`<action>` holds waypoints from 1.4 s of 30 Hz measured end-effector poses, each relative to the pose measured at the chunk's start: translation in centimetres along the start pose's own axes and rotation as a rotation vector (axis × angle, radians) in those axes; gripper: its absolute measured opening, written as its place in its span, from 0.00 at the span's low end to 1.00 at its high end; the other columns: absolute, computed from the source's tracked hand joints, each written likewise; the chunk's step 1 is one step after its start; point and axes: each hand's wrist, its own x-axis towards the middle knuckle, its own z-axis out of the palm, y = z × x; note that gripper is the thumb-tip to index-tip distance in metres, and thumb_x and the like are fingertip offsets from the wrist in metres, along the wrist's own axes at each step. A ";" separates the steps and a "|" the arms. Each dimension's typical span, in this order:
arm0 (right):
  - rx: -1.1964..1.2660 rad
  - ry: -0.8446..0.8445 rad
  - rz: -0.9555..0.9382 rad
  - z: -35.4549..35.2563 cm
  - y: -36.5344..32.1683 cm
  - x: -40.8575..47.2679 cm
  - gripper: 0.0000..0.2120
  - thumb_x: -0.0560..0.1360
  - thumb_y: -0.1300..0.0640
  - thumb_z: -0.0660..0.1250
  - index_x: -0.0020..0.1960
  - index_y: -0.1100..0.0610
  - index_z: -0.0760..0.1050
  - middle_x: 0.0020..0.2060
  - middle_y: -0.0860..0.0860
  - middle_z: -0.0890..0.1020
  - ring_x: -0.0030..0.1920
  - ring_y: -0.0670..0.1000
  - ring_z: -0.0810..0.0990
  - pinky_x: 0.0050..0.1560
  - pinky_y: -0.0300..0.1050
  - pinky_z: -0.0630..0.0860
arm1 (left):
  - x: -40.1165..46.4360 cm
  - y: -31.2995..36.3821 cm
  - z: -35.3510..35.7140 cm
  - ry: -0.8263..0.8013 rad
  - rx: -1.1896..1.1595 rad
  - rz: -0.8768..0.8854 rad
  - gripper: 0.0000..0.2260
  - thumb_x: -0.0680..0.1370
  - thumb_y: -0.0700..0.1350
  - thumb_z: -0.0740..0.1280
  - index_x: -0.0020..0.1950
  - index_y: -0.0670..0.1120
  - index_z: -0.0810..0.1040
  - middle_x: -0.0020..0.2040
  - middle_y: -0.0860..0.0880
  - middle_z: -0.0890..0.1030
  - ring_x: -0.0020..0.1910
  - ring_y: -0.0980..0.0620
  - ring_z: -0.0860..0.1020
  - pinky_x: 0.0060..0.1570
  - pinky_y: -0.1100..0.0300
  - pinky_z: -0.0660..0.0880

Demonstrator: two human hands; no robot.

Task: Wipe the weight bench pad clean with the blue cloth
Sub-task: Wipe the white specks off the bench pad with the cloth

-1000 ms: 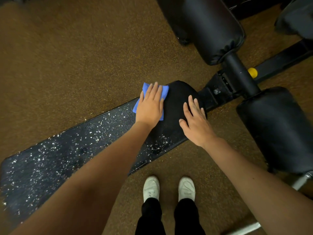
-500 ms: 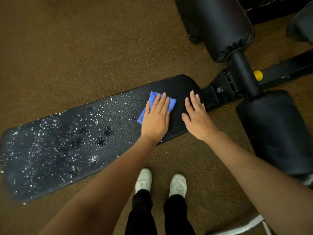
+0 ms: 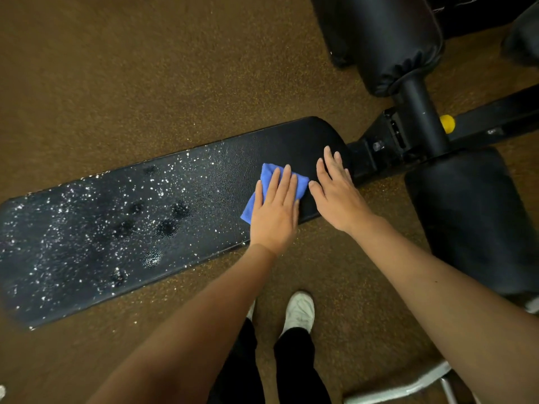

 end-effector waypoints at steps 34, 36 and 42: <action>-0.149 0.030 0.002 1.2 -0.8 -0.8 0.27 0.82 0.50 0.48 0.76 0.59 0.46 0.76 0.55 0.39 0.75 0.54 0.36 0.72 0.51 0.40 | -1.6 0.2 0.3 0.031 0.012 -0.221 0.23 0.79 0.48 0.48 0.71 0.41 0.65 0.72 0.44 0.65 0.72 0.45 0.62 0.67 0.42 0.58; -0.142 0.029 0.002 1.3 -0.8 -0.7 0.27 0.82 0.50 0.48 0.76 0.59 0.46 0.76 0.55 0.39 0.75 0.54 0.36 0.72 0.51 0.39 | -1.4 0.4 0.3 -0.015 0.055 -0.087 0.23 0.79 0.49 0.48 0.72 0.42 0.64 0.73 0.45 0.65 0.72 0.46 0.61 0.68 0.43 0.57; -0.179 0.035 -0.028 1.4 -0.3 -0.7 0.28 0.81 0.49 0.49 0.76 0.60 0.47 0.76 0.56 0.40 0.75 0.55 0.37 0.73 0.51 0.40 | 0.0 -0.1 0.3 -0.031 0.051 -0.120 0.23 0.80 0.49 0.46 0.73 0.43 0.61 0.74 0.45 0.61 0.74 0.48 0.57 0.70 0.46 0.54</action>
